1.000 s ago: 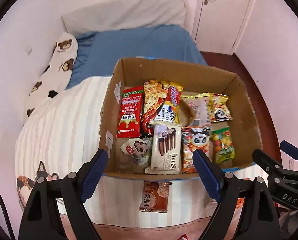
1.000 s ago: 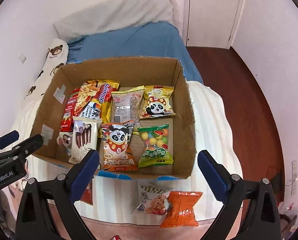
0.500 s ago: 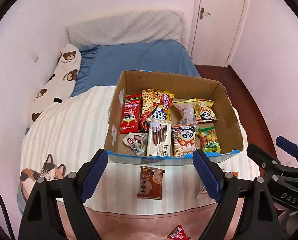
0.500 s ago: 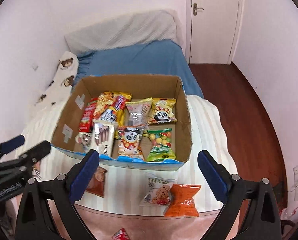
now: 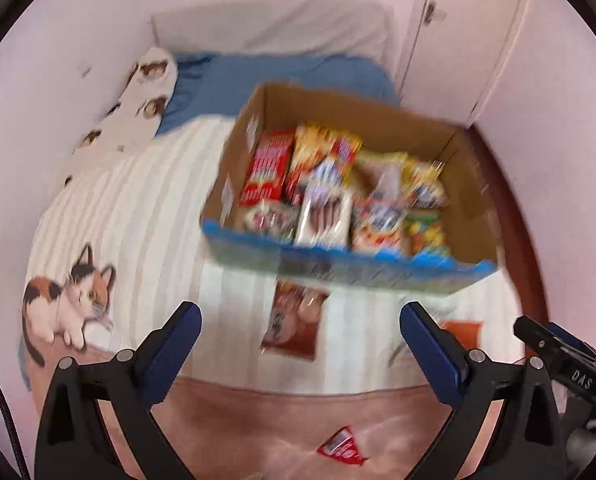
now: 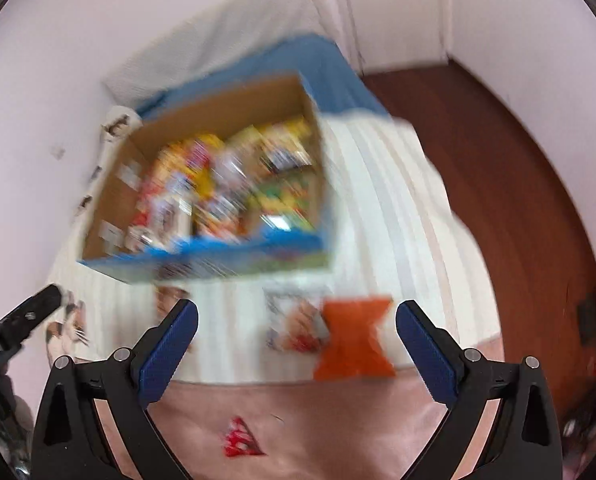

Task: Organize snacks
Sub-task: 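Lift both tools out of the box toward the remaining snacks, then grasp the brown shrimp cracker packet with the left tool while the right grasps the orange chip bag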

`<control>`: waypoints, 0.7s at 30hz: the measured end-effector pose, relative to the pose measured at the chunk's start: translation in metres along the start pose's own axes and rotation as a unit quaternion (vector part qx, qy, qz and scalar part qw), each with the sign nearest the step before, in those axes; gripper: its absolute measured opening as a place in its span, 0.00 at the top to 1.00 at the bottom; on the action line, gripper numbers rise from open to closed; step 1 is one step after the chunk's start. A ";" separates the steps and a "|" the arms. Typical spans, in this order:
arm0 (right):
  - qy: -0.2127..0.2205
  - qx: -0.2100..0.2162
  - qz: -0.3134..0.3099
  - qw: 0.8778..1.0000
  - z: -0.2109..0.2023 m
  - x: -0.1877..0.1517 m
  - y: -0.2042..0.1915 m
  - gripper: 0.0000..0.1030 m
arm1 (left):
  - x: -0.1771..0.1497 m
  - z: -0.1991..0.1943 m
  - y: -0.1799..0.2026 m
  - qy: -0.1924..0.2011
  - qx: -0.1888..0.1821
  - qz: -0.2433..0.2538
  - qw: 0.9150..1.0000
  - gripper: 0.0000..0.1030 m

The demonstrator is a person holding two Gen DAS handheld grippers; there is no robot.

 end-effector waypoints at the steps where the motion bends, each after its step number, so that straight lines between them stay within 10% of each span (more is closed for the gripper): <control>1: -0.015 -0.003 0.010 1.000 0.013 -0.005 0.011 0.02 | -0.007 0.013 -0.002 -0.015 0.012 -0.001 1.000 0.01; 11: -0.125 -0.005 0.043 0.991 0.127 -0.042 0.072 0.02 | -0.041 0.117 -0.013 -0.131 0.083 -0.006 0.988 0.01; 21: -0.154 -0.051 0.024 0.986 0.170 -0.048 0.073 0.01 | -0.040 0.177 -0.003 -0.173 0.057 0.029 0.983 0.01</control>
Point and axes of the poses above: each gripper's, at about its wrist camera, not at the fingertips, and z roughly the way its jaws point, y to its right, x to its top, the point moved 6 cm from there along z, roughly the way its jaws point
